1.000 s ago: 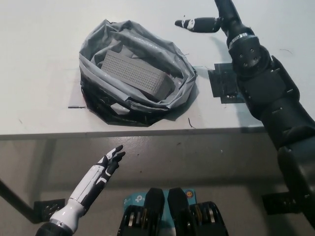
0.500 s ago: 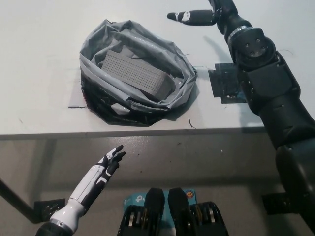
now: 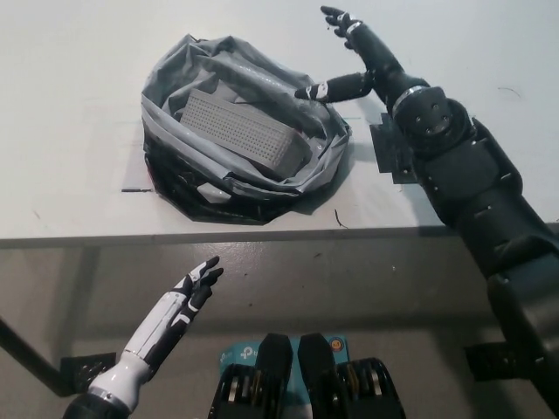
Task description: Use the right hand to pick up a small rectangular container and put it into a plastic bag and lift the bag
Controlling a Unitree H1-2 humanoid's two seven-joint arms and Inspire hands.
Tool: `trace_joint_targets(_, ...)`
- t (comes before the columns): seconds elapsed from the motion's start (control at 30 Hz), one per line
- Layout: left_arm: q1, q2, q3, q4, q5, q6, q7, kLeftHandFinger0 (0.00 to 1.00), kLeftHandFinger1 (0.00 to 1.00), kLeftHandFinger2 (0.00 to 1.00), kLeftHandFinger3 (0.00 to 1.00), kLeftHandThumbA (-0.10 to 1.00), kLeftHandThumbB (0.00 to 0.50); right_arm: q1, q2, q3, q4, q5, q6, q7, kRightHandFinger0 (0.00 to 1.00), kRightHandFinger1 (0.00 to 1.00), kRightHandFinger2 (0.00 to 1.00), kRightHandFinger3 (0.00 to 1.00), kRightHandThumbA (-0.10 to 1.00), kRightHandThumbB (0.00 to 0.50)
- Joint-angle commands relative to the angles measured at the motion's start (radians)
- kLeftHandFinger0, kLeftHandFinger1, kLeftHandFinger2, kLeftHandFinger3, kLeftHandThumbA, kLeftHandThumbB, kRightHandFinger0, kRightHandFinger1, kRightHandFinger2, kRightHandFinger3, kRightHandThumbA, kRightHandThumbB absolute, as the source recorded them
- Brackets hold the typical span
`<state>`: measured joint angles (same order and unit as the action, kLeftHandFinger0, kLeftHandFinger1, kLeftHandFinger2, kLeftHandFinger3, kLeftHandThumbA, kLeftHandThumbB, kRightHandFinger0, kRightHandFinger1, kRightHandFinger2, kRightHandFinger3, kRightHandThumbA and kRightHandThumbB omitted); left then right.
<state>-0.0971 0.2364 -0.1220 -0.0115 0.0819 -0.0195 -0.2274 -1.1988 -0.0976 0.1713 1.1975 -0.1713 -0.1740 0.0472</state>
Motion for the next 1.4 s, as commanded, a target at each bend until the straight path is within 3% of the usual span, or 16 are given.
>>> trace_joint_targets(0.0, -0.02, 0.018, -0.003, -0.026, 0.01, -0.016, -0.011, 1.0, 1.0, 1.0, 1.0, 1.0, 0.353, -0.047, -0.002, 0.032, 0.001, -0.042, -0.049, -0.01, 1.0, 1.0, 1.0, 1.0, 1.0, 0.498)
trace_joint_targets(0.5, -0.025, 0.022, -0.005, -0.024, 0.007, -0.021, -0.019, 1.0, 1.0, 1.0, 1.0, 1.0, 0.339, -0.037, -0.01, 0.126, 0.018, -0.118, -0.048, -0.016, 1.0, 1.0, 1.0, 1.0, 1.0, 0.48)
trace_joint_targets(0.67, -0.027, 0.022, -0.004, -0.02, 0.006, -0.028, -0.017, 1.0, 1.0, 1.0, 1.0, 1.0, 0.345, -0.034, -0.012, 0.137, 0.034, -0.125, -0.044, -0.006, 1.0, 1.0, 1.0, 1.0, 1.0, 0.5)
trace_joint_targets(1.13, -0.029, 0.021, -0.002, -0.026, 0.001, -0.019, -0.023, 1.0, 1.0, 1.0, 1.0, 1.0, 0.343, -0.034, -0.002, 0.206, 0.066, -0.191, 0.111, 0.011, 1.0, 1.0, 1.0, 1.0, 1.0, 0.5)
trace_joint_targets(1.23, -0.031, 0.019, -0.001, -0.023, 0.001, -0.022, -0.023, 1.0, 1.0, 1.0, 1.0, 1.0, 0.342, -0.049, 0.006, 0.22, 0.078, -0.207, 0.181, 0.016, 1.0, 1.0, 1.0, 1.0, 1.0, 0.472)
trace_joint_targets(1.27, -0.031, 0.019, -0.001, -0.022, 0.002, -0.024, -0.024, 1.0, 1.0, 1.0, 1.0, 1.0, 0.337, -0.074, 0.012, 0.242, 0.105, -0.225, 0.247, 0.064, 1.0, 1.0, 1.0, 1.0, 0.97, 0.366)
trace_joint_targets(1.3, -0.03, 0.019, 0.0, -0.022, 0.003, -0.025, -0.024, 1.0, 1.0, 1.0, 1.0, 1.0, 0.336, -0.084, 0.014, 0.248, 0.116, -0.227, 0.273, 0.085, 1.0, 1.0, 1.0, 1.0, 0.97, 0.378)
trace_joint_targets(1.33, -0.03, 0.019, 0.0, -0.022, 0.004, -0.025, -0.024, 1.0, 1.0, 1.0, 1.0, 1.0, 0.333, -0.098, 0.018, 0.251, 0.131, -0.224, 0.317, 0.116, 0.63, 0.83, 1.0, 1.0, 0.88, 0.319)
trace_joint_targets(1.37, -0.031, 0.019, -0.001, -0.023, 0.005, -0.024, -0.024, 1.0, 1.0, 1.0, 1.0, 1.0, 0.333, -0.102, 0.019, 0.251, 0.137, -0.221, 0.334, 0.126, 0.63, 0.83, 1.0, 1.0, 0.88, 0.319)
